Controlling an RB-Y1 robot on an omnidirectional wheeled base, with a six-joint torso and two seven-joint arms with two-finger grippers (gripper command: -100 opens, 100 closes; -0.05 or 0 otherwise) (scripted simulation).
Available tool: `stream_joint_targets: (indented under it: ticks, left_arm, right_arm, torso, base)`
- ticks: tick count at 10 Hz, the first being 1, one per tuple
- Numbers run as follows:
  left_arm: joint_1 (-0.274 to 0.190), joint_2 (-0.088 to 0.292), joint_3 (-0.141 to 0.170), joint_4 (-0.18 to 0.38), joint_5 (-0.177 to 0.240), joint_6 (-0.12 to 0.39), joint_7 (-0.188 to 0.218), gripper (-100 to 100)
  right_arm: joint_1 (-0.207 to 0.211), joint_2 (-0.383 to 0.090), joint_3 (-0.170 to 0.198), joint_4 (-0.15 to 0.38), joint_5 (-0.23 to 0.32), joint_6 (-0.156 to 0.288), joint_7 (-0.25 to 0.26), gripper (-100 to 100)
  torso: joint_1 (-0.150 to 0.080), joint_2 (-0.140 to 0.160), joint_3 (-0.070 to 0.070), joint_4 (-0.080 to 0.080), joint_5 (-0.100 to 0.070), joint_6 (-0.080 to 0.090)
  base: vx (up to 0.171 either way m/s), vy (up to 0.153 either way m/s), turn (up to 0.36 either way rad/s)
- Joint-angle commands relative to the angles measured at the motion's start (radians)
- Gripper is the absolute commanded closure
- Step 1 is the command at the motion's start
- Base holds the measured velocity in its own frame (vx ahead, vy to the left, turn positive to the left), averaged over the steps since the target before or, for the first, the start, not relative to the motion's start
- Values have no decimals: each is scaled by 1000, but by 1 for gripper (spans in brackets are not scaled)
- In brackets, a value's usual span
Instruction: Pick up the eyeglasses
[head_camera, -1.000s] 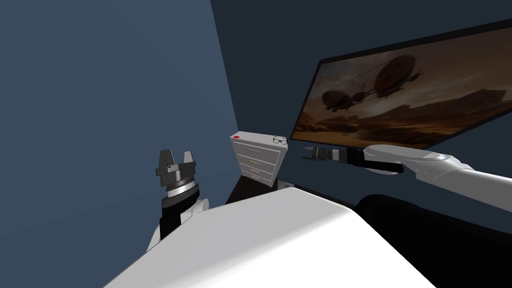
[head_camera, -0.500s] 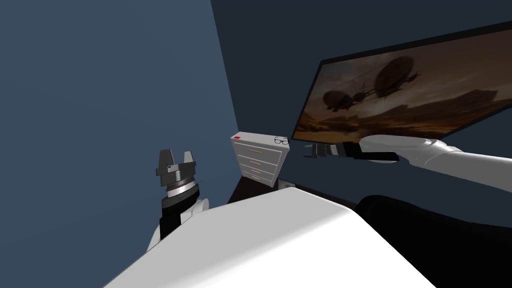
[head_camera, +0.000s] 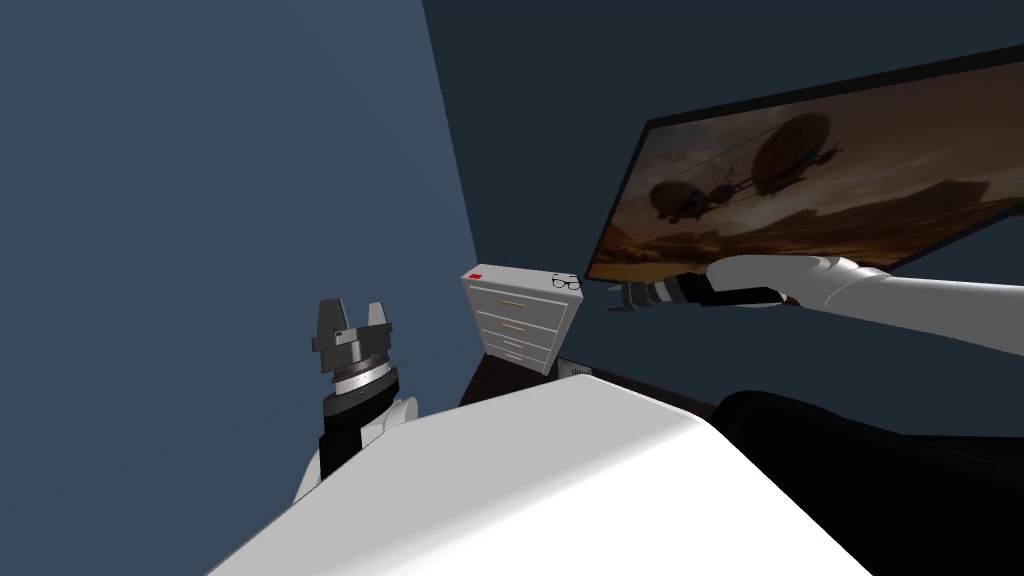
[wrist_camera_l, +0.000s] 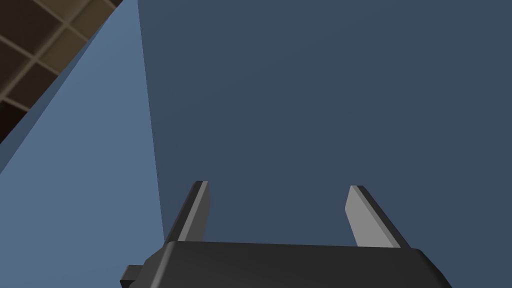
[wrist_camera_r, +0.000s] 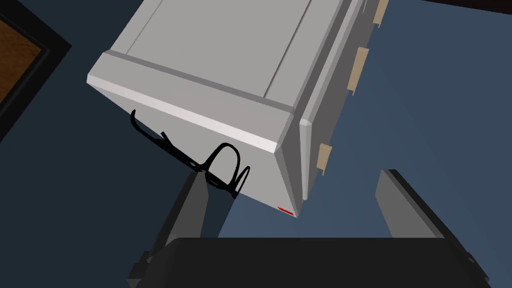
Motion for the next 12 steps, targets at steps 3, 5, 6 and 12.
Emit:
stream_joint_targets:
  ticks: [3,5,6,12]
  left_arm:
    - [0,0,0,0,0,0,0,0]
    - [0,0,0,0,0,0,0,0]
    - [0,0,0,0,0,0,0,0]
    - [0,0,0,0,0,0,0,0]
  right_arm:
    - [14,-108,-13,68,49,-17,-10,-100]
    - [17,-157,-15,99,70,-24,-14,-100]
    - [17,-175,-15,99,70,-24,-14,-100]
    - [23,-336,-11,208,143,-51,-32,-100]
  torso:
    - [1,0,0,0,0,0]
    - [0,-1,0,0,0,0]
    - [0,-1,0,0,0,0]
    - [1,0,0,0,0,0]
  base:
    - [39,70,-49]
    - [46,63,-42]
    - [43,60,-29]
    - [49,67,-41]
